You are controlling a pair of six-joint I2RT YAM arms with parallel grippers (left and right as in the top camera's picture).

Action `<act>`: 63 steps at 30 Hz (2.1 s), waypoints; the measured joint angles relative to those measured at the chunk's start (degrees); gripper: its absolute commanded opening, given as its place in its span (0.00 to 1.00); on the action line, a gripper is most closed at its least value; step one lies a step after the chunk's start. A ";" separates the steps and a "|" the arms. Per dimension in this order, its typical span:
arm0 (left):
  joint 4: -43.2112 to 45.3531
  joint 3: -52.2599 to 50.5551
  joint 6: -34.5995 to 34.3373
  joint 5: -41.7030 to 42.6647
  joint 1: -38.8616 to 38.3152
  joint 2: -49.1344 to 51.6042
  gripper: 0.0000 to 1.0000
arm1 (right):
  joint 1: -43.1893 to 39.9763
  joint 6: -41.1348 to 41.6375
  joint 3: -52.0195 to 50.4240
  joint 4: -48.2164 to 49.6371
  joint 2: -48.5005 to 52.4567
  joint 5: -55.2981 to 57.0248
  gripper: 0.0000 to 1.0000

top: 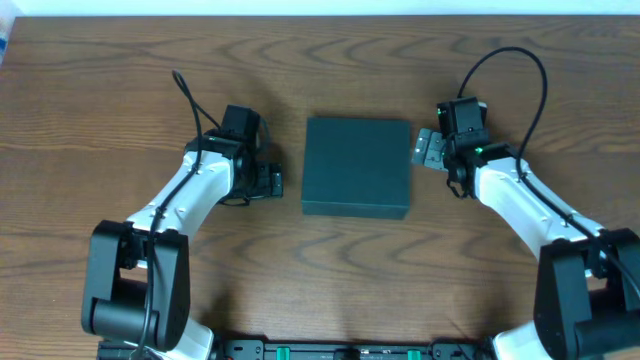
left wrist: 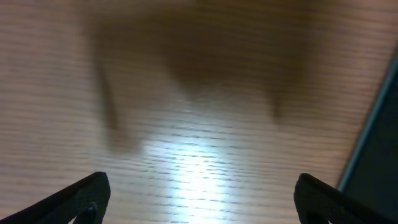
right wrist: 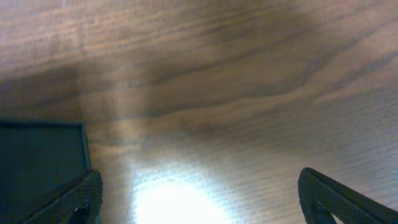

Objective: Pack container
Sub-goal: 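Press both grippers against the box's left and right sides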

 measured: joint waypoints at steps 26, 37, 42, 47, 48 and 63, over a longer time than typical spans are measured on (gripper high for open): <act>-2.19 0.00 -5.92 0.98 -6.10 0.00 0.96 | -0.72 -0.02 -0.02 10.32 7.02 -3.04 0.99; -2.38 0.00 -5.97 1.36 -7.69 0.00 0.95 | -0.72 -0.02 -0.02 11.41 7.30 -3.32 0.99; -2.14 0.00 -5.99 0.85 -7.63 0.00 0.95 | -0.70 0.02 -0.02 10.01 7.15 -3.69 0.99; -1.55 0.00 -5.97 0.44 -6.32 0.00 0.95 | -0.72 0.04 -0.09 7.54 4.33 -3.80 0.99; -1.20 0.00 -5.92 0.31 -5.92 0.00 0.96 | -0.70 0.02 -0.11 6.84 3.41 -4.07 0.99; 6.84 0.00 -3.78 0.02 -1.22 0.00 0.95 | -0.70 0.07 -0.11 -10.82 -2.75 -4.74 0.99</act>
